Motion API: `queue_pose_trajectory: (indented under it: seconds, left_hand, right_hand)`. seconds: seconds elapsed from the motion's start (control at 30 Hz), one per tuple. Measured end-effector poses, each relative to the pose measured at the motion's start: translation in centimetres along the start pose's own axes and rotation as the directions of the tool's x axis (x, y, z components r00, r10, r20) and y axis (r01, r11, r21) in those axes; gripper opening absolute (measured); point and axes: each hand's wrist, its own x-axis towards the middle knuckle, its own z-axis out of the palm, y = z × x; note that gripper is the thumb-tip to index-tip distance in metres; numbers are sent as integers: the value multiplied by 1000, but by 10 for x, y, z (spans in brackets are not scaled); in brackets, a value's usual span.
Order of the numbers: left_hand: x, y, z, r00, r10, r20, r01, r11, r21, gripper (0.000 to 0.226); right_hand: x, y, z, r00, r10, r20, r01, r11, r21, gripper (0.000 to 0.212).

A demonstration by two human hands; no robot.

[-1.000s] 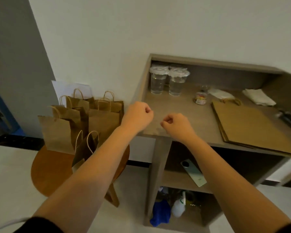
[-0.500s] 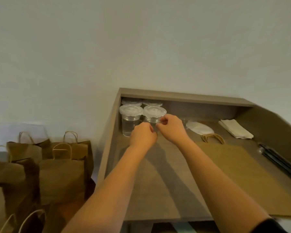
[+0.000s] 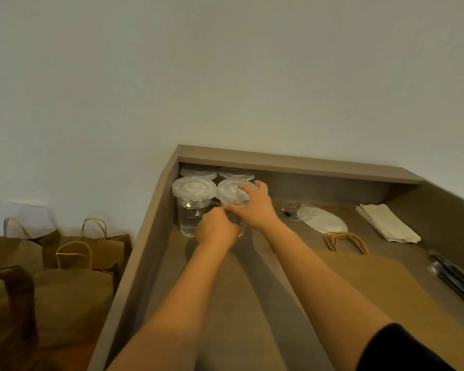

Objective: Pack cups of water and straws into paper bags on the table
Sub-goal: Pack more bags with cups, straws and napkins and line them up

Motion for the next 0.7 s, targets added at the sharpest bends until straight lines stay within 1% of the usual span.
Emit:
queue_pose_trajectory:
  seconds: [0.07, 0.1, 0.23, 0.3, 0.37, 0.43, 0.47, 0.5, 0.53, 0.6, 0.7]
  left_hand:
    - [3, -6, 5, 999, -29, 32, 30, 999, -21, 22]
    - [4, -10, 7, 998, -35, 46, 36, 999, -31, 22]
    - [4, -23, 9, 996, -49, 68, 52, 998, -38, 27]
    - [3, -27, 10, 996, -51, 68, 57, 996, -75, 32]
    - [1, -28, 11, 997, -36, 63, 45, 988, -150, 46]
    - [-5, -27, 13, 997, -23, 68, 40, 964, -261, 75]
    - [-11, -26, 15, 997, -22, 69, 44, 942, -333, 89]
    - [-15, -25, 17, 998, -20, 62, 44, 911, -411, 98]
    - [-20, -25, 19, 999, -14, 44, 34, 874, -485, 101]
    - [-32, -26, 24, 1000, 3, 10, 3, 813, -582, 94]
    - [-52, -30, 28, 999, 33, 4, -23, 781, -624, 77]
  right_hand:
    - [5, 6, 8, 999, -24, 29, 24, 999, 22, 74]
    - [7, 8, 12, 999, -39, 21, 38, 999, 30, 73]
    - [11, 16, 18, 994, -81, -75, 80, 997, -9, 55]
    - [8, 17, 16, 994, -83, -74, 80, 996, -48, 53]
    - [0, 17, 13, 993, -97, -62, 92, 993, -73, 53]
    - [-14, 17, 7, 992, -108, -58, 103, 992, -78, 52]
    - [-23, 17, 3, 992, -112, -52, 108, 992, -71, 51]
    - [-31, 15, -1, 992, -116, -46, 113, 992, -58, 51]
    - [-39, 13, -4, 992, -119, -37, 117, 992, -47, 51]
    - [-59, 8, -10, 992, -122, -19, 121, 992, -40, 53]
    - [-90, -1, -14, 991, -134, 10, 134, 991, -14, 54]
